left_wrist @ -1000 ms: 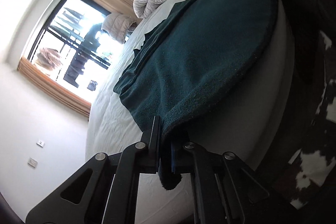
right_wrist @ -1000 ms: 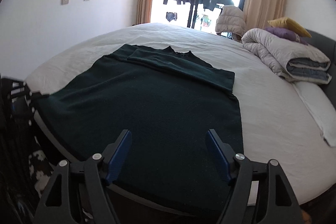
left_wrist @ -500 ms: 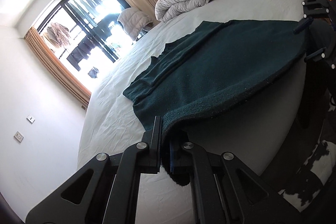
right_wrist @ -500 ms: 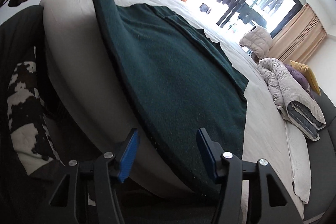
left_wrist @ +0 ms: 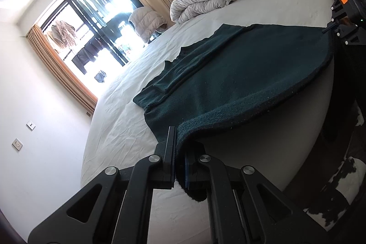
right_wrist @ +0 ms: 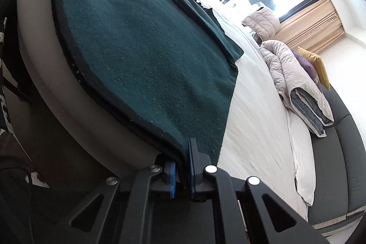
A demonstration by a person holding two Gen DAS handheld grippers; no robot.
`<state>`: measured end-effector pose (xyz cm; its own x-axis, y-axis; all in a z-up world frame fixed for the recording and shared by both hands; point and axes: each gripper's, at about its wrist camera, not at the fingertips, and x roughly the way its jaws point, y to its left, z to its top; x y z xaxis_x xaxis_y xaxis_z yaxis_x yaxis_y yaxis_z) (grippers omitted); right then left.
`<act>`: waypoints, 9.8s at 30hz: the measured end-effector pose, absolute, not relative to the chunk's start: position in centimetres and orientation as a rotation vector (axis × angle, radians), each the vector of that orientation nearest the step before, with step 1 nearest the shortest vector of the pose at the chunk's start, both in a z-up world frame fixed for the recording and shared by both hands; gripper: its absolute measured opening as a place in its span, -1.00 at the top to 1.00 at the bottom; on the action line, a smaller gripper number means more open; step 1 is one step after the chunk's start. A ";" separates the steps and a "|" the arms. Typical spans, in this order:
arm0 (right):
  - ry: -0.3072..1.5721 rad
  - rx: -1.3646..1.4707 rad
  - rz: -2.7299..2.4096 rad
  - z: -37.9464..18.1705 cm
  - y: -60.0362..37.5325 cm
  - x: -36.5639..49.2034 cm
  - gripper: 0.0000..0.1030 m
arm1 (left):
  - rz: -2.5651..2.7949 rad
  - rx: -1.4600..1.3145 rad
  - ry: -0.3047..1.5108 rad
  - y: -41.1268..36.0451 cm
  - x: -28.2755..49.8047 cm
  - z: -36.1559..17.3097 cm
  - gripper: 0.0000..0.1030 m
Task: Fold small clothes
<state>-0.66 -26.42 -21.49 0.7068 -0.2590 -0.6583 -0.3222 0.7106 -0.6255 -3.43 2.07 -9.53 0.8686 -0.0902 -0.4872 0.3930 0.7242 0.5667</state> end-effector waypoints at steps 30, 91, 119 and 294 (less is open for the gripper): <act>0.702 -0.523 0.047 -10.0 -30.5 24.2 0.95 | -0.171 0.285 0.566 5.8 16.8 -3.5 0.93; 0.895 0.287 0.192 -15.5 -33.4 40.1 -0.22 | -0.031 0.192 0.819 5.8 41.5 -10.7 -0.70; 0.825 0.513 0.403 -19.6 -28.4 34.0 0.06 | -0.033 0.141 0.884 3.8 34.0 -14.7 -0.74; 0.934 0.545 0.312 -19.2 -43.3 44.5 0.68 | -0.517 0.625 0.629 -29.7 25.6 -16.3 0.87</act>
